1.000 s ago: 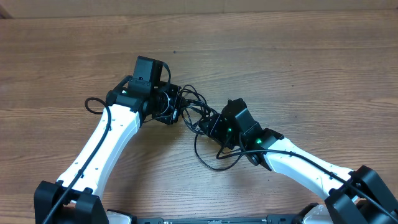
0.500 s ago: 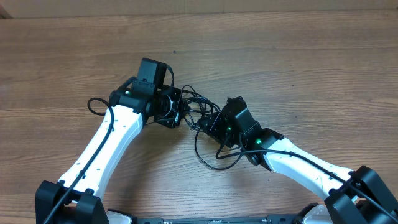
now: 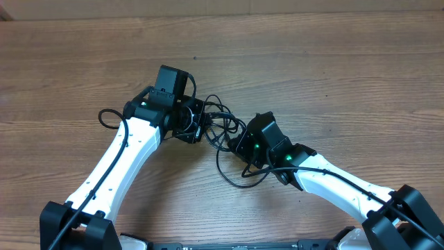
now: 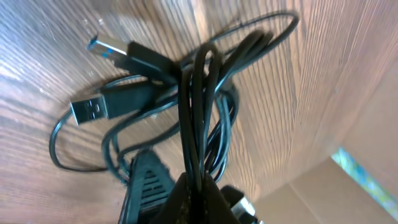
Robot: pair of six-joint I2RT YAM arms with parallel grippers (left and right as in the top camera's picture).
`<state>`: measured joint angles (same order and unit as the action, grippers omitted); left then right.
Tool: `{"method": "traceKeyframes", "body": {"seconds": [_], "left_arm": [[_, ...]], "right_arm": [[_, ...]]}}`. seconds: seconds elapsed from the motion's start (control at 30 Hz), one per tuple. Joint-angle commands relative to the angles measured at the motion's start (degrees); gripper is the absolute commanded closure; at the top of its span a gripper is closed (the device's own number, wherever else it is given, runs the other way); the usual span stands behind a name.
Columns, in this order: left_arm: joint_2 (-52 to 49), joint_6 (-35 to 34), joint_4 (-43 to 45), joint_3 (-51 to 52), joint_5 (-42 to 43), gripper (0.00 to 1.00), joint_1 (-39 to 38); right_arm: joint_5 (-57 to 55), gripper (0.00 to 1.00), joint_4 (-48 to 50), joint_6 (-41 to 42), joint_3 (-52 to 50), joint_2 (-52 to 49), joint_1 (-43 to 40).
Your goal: Untangle cables
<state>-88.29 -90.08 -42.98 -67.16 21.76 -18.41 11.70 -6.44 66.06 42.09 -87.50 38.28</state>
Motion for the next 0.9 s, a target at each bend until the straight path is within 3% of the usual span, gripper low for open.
{"method": "traceKeyframes", "body": {"seconds": [0.0, 0.2, 0.47, 0.63, 0.73, 0.87], "left_arm": [[1.4, -0.4, -0.1, -1.5, -7.6, 0.95, -0.3], [1.4, -0.3, -0.1, -1.5, -18.4, 0.9, -0.3], [1.4, 0.2, -0.2, -1.5, -25.5, 0.89, -0.3], [1.4, 0.3, -2.2, -1.5, -29.7, 0.87, -0.3], [1.4, 3.1, -3.2, -1.5, -31.5, 0.71, -0.3], [1.4, 20.0, -3.1, -1.5, -30.9, 0.49, -0.3]], "right_arm": [[4.6, 0.96, -0.1, -2.8, 0.3, -0.1, 0.1], [18.8, 0.96, -0.1, -13.8, 0.3, -0.1, 0.1], [37.6, 0.96, -2.0, -29.1, 0.3, -0.1, 0.1], [39.4, 0.96, -7.0, -33.8, 0.3, -0.1, 0.1], [39.4, 0.96, -7.6, -34.7, 0.3, -0.1, 0.1], [38.5, 0.96, -7.4, -34.6, 0.3, -0.1, 0.0]]}}
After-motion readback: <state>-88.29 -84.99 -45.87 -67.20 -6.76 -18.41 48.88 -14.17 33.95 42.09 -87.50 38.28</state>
